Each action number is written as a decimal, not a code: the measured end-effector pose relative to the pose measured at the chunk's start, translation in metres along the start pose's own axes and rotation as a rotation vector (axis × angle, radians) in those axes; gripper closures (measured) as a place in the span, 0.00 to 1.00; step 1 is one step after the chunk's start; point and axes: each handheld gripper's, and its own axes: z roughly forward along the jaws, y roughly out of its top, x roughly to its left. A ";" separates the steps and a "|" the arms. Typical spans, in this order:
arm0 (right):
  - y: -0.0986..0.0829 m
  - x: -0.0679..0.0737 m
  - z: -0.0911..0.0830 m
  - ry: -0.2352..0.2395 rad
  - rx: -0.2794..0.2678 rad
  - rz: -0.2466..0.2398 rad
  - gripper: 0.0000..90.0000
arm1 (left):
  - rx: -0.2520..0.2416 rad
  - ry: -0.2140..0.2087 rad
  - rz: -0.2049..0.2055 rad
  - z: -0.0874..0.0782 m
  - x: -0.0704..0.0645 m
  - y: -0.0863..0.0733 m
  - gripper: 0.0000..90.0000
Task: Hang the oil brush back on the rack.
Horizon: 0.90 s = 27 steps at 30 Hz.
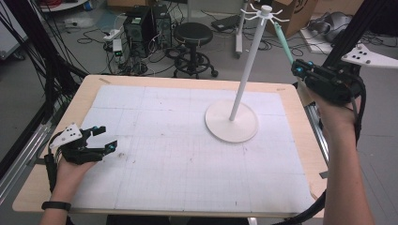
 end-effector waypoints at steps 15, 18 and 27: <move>-0.004 0.003 0.004 0.017 0.020 0.019 0.74 | -0.005 0.000 -0.005 -0.001 0.000 -0.001 0.24; -0.008 0.004 0.001 0.025 0.013 0.024 0.69 | -0.005 -0.001 -0.004 -0.001 0.000 0.000 0.24; -0.036 0.008 -0.017 0.058 -0.024 0.054 0.48 | -0.018 0.008 -0.009 -0.003 0.001 0.000 0.24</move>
